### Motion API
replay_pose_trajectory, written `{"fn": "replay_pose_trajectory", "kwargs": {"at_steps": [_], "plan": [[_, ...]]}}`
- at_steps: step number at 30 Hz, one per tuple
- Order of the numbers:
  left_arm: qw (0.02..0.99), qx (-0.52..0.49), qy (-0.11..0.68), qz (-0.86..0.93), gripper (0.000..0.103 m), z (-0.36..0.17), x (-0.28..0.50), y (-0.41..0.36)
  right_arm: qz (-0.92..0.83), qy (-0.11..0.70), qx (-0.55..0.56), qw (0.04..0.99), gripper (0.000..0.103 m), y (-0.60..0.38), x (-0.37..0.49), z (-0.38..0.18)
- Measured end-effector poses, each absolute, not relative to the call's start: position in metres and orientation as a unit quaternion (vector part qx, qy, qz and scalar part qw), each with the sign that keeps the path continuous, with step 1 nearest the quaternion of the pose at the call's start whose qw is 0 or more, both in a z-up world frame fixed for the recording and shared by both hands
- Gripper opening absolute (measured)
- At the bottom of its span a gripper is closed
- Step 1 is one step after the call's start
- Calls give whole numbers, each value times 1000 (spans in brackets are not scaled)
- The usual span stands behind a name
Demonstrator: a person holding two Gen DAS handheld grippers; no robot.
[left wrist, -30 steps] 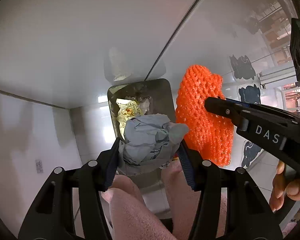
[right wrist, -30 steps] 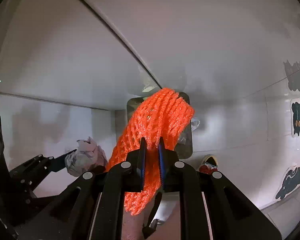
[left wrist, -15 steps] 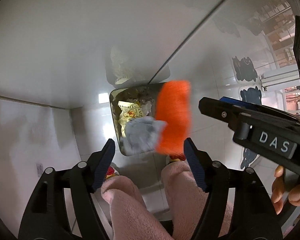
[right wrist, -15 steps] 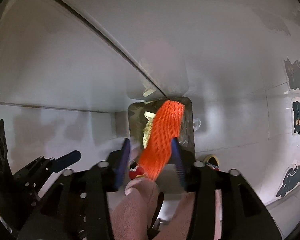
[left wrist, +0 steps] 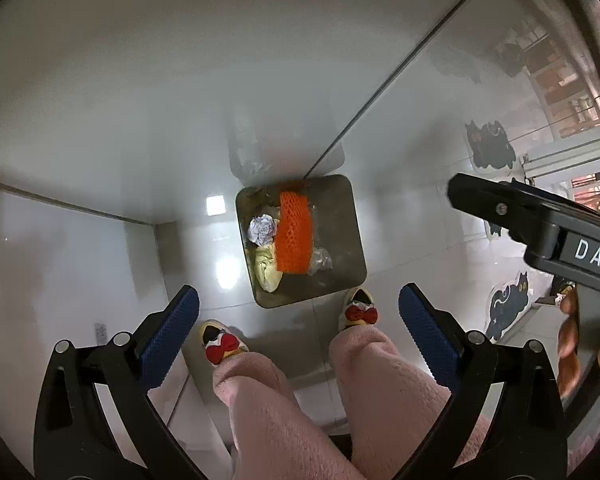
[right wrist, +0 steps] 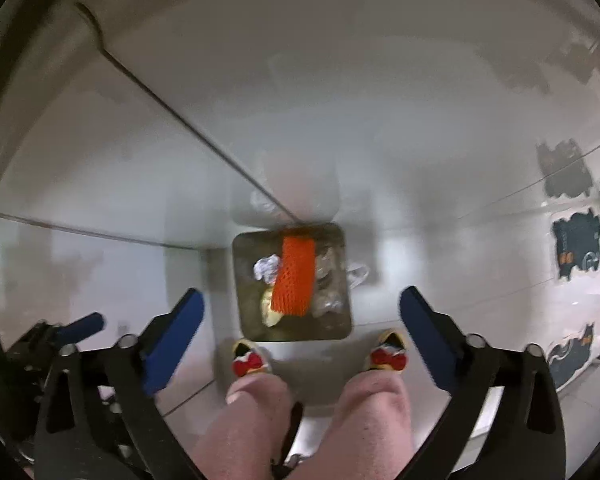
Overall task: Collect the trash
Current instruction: 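Move both open tools back up toward the counter trash, then grasp the foil ball with the left tool while the right tool grasps the yellow wrapper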
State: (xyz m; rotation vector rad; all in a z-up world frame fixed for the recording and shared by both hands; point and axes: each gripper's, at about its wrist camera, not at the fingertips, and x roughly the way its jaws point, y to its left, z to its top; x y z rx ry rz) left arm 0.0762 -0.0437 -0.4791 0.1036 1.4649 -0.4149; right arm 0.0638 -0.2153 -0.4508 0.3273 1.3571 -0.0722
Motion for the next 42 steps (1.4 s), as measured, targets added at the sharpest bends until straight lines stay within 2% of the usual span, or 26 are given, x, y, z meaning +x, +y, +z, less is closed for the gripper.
{"fn": "replay_pose_trajectory", "kwargs": {"at_steps": [13,22,31,37,39,41,42], "plan": [[779,40,599,-184,95,-362,62,-18,-33,564,138,814,100,-224,49,-343],[825,38,537,-173,95,-278,77,-8,-6,483,122,867,100,-220,58,-250],[857,29,489,-159,95,-226,113,0,1,445,111,889,100,-226,115,-209],[871,34,471,-138,95,-210,154,5,25,432,117,894,99,-219,168,-205],[873,35,468,-131,95,-207,172,5,33,432,108,895,96,-212,186,-208],[874,37,467,-126,95,-205,187,5,39,437,105,892,85,-206,202,-214],[875,37,466,-125,95,-205,195,5,43,442,103,890,83,-202,213,-218]]}}
